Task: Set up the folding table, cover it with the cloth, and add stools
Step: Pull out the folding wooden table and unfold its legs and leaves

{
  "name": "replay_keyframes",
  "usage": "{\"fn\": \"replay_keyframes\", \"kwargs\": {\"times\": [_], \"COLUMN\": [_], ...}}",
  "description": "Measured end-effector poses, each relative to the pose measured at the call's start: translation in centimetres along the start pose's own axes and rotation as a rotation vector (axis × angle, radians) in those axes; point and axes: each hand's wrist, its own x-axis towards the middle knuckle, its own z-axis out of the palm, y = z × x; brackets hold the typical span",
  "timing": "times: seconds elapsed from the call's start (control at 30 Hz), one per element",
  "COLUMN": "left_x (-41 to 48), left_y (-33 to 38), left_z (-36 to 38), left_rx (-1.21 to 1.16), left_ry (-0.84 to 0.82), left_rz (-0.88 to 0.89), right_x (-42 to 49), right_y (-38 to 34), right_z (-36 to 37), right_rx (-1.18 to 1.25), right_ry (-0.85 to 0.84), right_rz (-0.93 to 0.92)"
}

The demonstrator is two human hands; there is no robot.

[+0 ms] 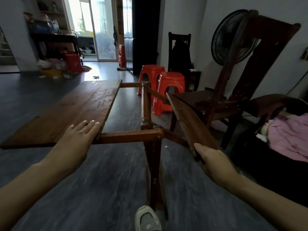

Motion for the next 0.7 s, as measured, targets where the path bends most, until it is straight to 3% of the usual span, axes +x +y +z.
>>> {"fn": "replay_keyframes", "kwargs": {"times": [0.13, 0.33, 0.7], "left_x": [0.2, 0.2, 1.1], "left_y": [-0.5, 0.9, 2.8], "left_z": [-1.1, 0.0, -0.3], "left_rx": [0.03, 0.011, 0.021], "left_ry": [0.011, -0.009, -0.054], "left_rz": [0.025, 0.032, 0.048], "right_x": [1.2, 2.9, 2.5], "right_y": [-1.3, -2.3, -0.5], "right_z": [-1.2, -3.5, -8.2], "right_rx": [-0.106, -0.256, -0.312], "right_ry": [-0.113, -0.024, 0.029], "right_rz": [-0.082, -0.206, -0.181]}}
